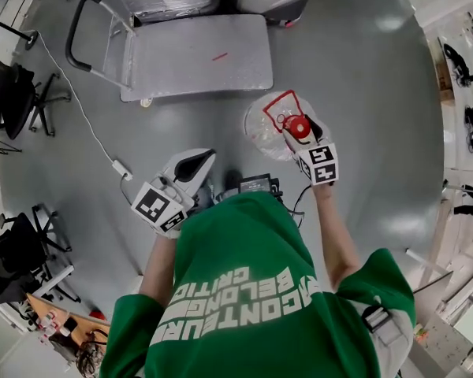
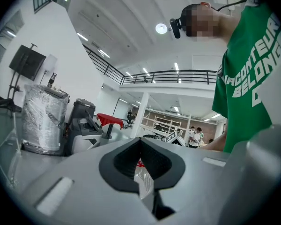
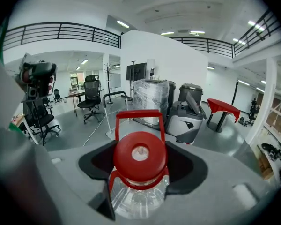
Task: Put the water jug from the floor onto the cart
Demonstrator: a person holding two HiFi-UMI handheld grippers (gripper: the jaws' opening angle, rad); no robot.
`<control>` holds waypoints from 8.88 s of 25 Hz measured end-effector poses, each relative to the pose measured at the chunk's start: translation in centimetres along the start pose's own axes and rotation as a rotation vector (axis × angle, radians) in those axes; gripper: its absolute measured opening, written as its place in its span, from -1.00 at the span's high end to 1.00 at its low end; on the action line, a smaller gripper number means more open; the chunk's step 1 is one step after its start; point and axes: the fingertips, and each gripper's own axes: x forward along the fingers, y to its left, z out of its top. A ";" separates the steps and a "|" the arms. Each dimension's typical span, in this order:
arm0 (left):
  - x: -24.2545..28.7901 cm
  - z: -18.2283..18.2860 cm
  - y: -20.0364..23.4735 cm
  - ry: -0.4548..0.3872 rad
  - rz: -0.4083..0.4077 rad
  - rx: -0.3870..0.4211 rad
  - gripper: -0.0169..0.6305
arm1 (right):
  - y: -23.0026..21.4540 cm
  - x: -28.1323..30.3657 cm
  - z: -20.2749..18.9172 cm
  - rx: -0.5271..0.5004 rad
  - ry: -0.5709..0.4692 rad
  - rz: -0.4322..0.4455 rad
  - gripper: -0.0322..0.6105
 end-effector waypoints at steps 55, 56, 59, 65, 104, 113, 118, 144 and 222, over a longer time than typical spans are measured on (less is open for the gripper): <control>-5.6 5.5 30.3 -0.064 0.036 -0.072 0.91 | 0.5 21.4 17.6 -0.054 0.074 -0.053 -0.03; -5.8 5.2 30.7 -0.064 0.045 -0.079 0.91 | 0.6 22.0 17.7 -0.058 0.078 -0.046 -0.03; -6.4 5.2 31.7 -0.062 0.074 -0.090 0.91 | 0.6 24.0 18.4 -0.066 0.085 -0.023 -0.03; -6.8 5.7 34.3 -0.056 0.147 -0.102 0.91 | 1.0 28.2 18.9 -0.091 0.116 0.036 -0.03; -0.2 10.1 45.3 -0.041 0.418 -0.156 0.91 | -2.9 52.2 19.0 -0.311 0.408 0.324 -0.03; -0.6 9.6 45.9 -0.001 0.490 -0.206 0.91 | -4.0 56.4 15.3 -0.366 0.528 0.329 -0.03; -0.1 9.0 45.9 0.025 0.501 -0.222 0.91 | -3.3 58.9 13.9 -0.408 0.528 0.377 -0.03; 2.5 8.0 47.3 0.089 0.547 -0.295 0.91 | -4.0 63.9 9.3 -0.429 0.640 0.409 -0.03; -7.0 6.9 34.3 -0.125 0.107 -0.106 0.92 | 6.6 24.6 25.7 -0.324 0.029 0.062 0.92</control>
